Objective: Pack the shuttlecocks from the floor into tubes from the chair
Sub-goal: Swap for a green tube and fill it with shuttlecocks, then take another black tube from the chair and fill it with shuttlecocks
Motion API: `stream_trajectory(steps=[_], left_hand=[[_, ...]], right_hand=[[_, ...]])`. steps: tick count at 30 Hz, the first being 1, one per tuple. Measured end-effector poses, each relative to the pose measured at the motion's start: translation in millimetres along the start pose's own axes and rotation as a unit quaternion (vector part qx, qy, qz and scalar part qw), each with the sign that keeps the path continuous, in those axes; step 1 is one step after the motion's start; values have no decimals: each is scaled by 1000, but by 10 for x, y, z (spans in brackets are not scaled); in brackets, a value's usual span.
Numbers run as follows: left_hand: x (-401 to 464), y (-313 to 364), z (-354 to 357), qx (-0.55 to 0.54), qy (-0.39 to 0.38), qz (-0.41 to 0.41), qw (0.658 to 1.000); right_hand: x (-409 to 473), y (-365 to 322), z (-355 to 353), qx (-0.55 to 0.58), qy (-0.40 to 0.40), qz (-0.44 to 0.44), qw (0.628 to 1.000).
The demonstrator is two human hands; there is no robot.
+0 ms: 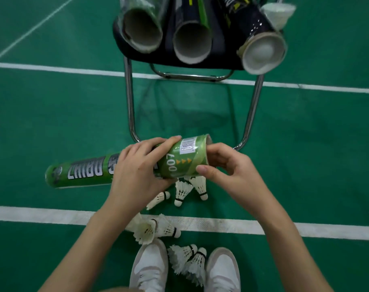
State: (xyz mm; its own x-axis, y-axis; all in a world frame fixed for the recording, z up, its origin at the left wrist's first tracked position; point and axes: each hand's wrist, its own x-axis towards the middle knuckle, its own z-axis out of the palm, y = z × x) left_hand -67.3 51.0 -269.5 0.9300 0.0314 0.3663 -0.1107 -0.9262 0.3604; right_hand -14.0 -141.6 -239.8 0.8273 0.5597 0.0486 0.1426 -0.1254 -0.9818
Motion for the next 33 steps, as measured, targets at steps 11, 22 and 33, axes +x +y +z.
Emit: stream_trajectory(steps=[11,22,33], left_hand=[[383,312,-630,31,56,43,997],[937,592,-1052,47,87,70,993],[1337,624,-1078,38,66,57,996]], right_hand=[[-39,-718,-214,-23,33,-67,997],[183,-1215,-556,-59,86,-135,985],[729,-1156,-1132,-98,194,-144,966]])
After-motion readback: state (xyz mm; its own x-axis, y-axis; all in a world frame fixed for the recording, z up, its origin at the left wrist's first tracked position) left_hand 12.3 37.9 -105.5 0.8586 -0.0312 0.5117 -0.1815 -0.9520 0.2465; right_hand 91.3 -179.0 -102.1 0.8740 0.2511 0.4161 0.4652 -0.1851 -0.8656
